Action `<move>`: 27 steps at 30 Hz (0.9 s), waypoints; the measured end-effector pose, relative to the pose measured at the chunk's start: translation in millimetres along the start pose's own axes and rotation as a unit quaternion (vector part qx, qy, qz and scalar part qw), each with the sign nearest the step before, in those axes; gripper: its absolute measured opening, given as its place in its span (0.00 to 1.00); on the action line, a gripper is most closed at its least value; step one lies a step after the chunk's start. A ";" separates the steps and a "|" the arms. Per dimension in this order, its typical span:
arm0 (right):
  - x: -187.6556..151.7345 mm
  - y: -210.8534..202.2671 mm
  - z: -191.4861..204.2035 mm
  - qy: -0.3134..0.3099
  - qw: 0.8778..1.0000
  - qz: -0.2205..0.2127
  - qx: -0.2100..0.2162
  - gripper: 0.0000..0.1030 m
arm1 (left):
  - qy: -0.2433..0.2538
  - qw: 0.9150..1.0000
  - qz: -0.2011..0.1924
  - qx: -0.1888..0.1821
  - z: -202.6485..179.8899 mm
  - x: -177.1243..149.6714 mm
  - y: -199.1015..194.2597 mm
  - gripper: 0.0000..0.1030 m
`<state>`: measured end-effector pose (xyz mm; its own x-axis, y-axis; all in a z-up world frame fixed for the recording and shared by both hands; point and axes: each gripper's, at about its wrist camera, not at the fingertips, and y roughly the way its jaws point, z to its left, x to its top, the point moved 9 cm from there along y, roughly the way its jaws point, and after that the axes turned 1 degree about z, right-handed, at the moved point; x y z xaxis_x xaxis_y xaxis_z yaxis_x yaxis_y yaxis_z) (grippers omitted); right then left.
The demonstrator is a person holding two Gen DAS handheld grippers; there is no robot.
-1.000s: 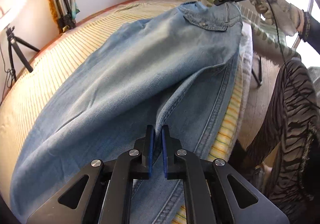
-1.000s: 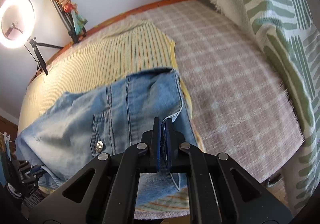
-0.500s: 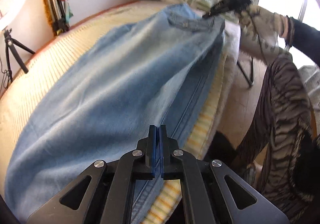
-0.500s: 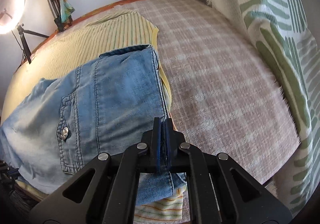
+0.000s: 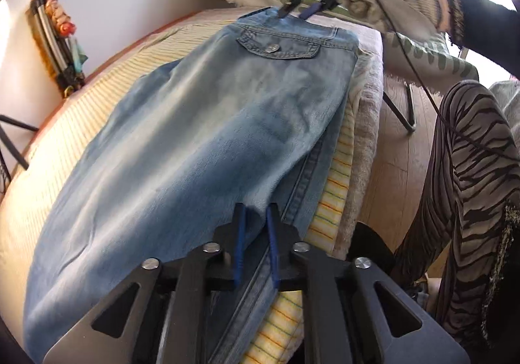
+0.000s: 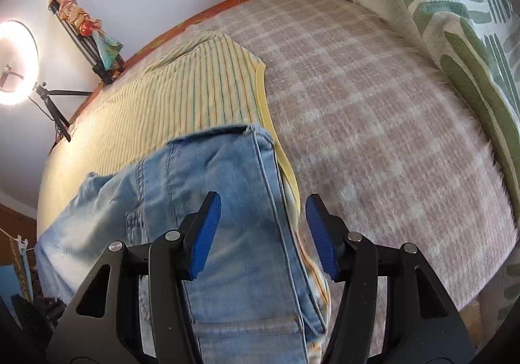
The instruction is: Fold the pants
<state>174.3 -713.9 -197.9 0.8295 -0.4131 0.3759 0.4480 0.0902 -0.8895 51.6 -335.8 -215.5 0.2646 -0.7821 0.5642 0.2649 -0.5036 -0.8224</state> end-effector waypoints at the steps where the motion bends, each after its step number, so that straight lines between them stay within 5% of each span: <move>1: 4.2 3.7 1.4 0.002 1.000 -0.001 0.002 0.56 | 0.002 1.000 -0.003 -0.001 -1.0 1.5 -1.1 0.06; 4: 15.5 12.2 9.7 0.005 1.000 -0.008 0.023 0.49 | -0.004 1.000 -0.006 -0.008 -1.0 3.8 -4.0 0.04; 6: 18.8 16.8 17.6 -0.004 1.000 -0.010 0.028 0.05 | -0.008 1.000 -0.008 -0.015 0.2 5.0 -6.4 0.03; 16: 44.9 -18.0 46.3 -0.092 0.991 -0.093 -0.020 0.02 | -0.006 0.998 -0.003 -0.059 -18.7 1.1 -11.2 0.02; 21: 24.6 24.8 31.6 -0.090 0.995 -0.017 -0.049 0.02 | -0.016 0.996 0.004 -0.088 -28.6 -2.2 -8.5 0.02; 25: 17.1 9.6 19.3 -0.095 0.992 0.001 -0.080 0.14 | -0.025 0.996 -0.010 -0.088 -24.2 5.8 -24.7 0.05; 27: 21.4 -10.2 16.9 -0.105 0.988 -0.016 -0.110 0.35 | -0.039 0.995 -0.024 -0.083 -14.3 11.3 -36.0 0.06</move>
<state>193.0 -708.4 -176.4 0.8774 -0.2135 0.4296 0.4106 -0.1289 -0.9027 31.8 -331.8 -180.6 0.3282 -0.7278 0.6022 0.1235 -0.5990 -0.7912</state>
